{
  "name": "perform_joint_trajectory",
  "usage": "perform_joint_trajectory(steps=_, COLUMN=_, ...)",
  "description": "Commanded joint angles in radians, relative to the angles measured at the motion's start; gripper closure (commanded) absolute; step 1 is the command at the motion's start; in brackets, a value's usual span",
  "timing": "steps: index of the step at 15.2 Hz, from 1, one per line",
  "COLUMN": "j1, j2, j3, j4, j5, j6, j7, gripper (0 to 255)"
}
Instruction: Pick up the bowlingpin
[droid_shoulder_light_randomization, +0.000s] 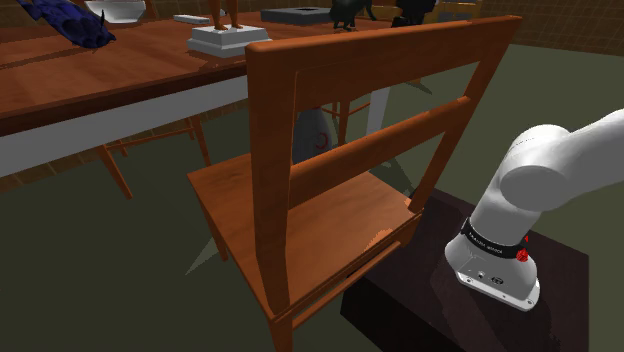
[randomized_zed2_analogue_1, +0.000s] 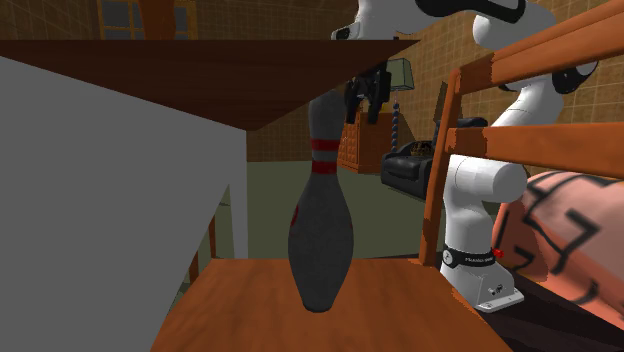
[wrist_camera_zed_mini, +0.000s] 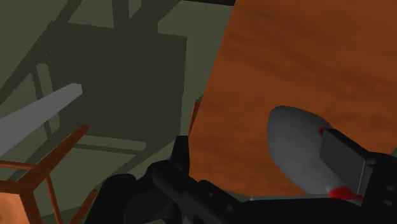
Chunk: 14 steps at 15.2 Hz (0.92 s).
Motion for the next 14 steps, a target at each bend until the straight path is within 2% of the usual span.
perform_joint_trajectory(steps=1, j1=0.0, j2=0.0, j3=0.0, j4=0.0, j5=0.0, j6=0.0, j7=0.0, gripper=0)
perform_joint_trajectory(steps=7, j1=0.08, j2=0.205, j3=-0.001, j4=0.186, j5=0.075, j6=0.008, j7=-0.102, gripper=0)
perform_joint_trajectory(steps=14, j1=0.162, j2=0.432, j3=0.008, j4=0.441, j5=0.164, j6=-0.037, j7=-0.22, gripper=0)
